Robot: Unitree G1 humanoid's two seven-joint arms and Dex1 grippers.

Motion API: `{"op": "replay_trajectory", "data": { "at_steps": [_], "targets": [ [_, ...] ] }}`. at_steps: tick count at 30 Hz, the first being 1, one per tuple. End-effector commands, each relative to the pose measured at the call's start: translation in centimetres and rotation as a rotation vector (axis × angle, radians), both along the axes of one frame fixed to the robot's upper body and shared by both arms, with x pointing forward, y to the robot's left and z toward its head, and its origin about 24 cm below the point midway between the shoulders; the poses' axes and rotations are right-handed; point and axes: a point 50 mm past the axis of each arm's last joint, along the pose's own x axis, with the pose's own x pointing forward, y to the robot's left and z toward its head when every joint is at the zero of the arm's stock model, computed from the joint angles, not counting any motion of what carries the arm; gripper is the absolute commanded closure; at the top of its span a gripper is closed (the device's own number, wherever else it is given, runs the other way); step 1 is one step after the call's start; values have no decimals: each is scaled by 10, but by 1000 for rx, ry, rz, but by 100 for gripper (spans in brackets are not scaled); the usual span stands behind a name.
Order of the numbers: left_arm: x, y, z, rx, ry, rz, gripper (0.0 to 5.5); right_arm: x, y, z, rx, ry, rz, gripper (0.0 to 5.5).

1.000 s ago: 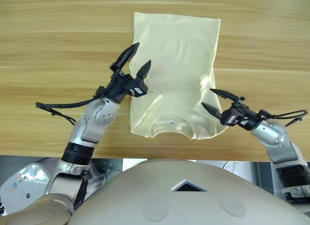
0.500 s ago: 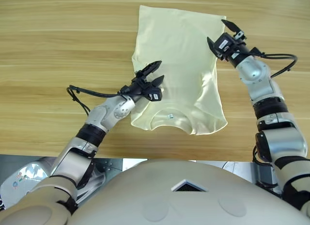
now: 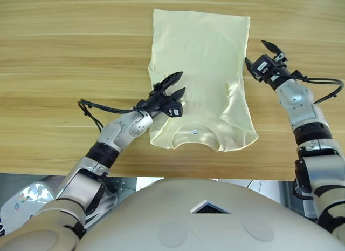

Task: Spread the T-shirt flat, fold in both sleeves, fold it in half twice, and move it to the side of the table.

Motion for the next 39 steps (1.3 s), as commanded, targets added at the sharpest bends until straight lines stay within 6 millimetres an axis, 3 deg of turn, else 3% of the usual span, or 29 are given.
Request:
{"op": "replay_trajectory", "data": {
  "at_steps": [1, 7, 15, 18, 21, 26, 39],
  "targets": [
    [-11, 6, -15, 78, 74, -9, 226, -5, -12, -6, -42, 43, -34, 236],
    [-11, 3, -15, 77, 79, -12, 226, -7, -16, -5, -37, 29, -43, 236],
    [-24, -8, -19, 53, 124, -58, 226, -34, 26, 44, 311, -62, 83, 236],
    [-30, -11, -18, 48, 131, -70, 226, -54, 47, 34, 372, 14, 104, 236],
    [-30, -10, -18, 53, 134, -69, 226, -70, 55, 21, 397, 88, 82, 236],
    [-29, -8, -18, 56, 137, -52, 226, -88, 48, 9, 386, 151, 27, 236],
    [-30, -3, -24, 70, 156, -27, 226, -94, 16, 5, 343, 151, -104, 236]
  ]
}}
